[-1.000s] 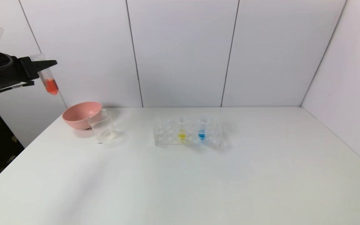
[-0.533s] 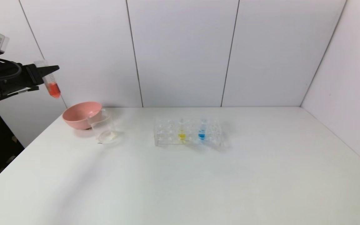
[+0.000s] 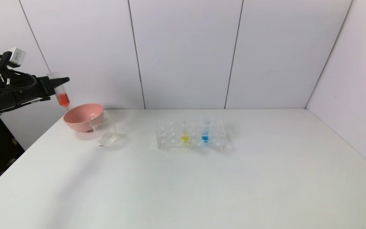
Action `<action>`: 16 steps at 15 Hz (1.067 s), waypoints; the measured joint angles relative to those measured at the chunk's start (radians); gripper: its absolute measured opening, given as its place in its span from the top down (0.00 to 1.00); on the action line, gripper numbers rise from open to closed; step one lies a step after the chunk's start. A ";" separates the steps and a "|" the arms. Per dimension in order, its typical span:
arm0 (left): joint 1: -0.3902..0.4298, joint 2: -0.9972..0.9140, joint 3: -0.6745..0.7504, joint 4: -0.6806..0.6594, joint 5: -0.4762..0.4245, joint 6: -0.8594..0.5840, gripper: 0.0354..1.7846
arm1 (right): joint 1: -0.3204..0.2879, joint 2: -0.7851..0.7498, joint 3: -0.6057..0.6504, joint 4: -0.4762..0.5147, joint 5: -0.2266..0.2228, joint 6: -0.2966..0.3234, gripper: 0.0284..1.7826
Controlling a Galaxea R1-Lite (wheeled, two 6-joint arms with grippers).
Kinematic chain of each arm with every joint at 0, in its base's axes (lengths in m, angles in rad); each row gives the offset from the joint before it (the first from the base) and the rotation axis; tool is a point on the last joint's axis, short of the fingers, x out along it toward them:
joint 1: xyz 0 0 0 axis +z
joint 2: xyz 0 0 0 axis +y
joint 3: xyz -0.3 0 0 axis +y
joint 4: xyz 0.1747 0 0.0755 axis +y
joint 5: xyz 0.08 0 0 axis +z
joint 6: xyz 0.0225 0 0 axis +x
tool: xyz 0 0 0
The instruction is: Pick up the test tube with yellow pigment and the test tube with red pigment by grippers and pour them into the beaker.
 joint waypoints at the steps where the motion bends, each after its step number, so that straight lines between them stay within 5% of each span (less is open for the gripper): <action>1: 0.000 0.007 0.000 0.000 0.000 0.004 0.72 | 0.000 0.000 0.000 0.000 0.000 0.000 0.95; 8: -0.003 0.062 -0.012 0.025 -0.008 0.216 0.72 | 0.000 0.000 0.000 0.000 0.000 0.000 0.95; 16: 0.002 0.076 -0.124 0.322 -0.008 0.488 0.72 | 0.000 0.000 0.000 0.000 0.000 0.000 0.95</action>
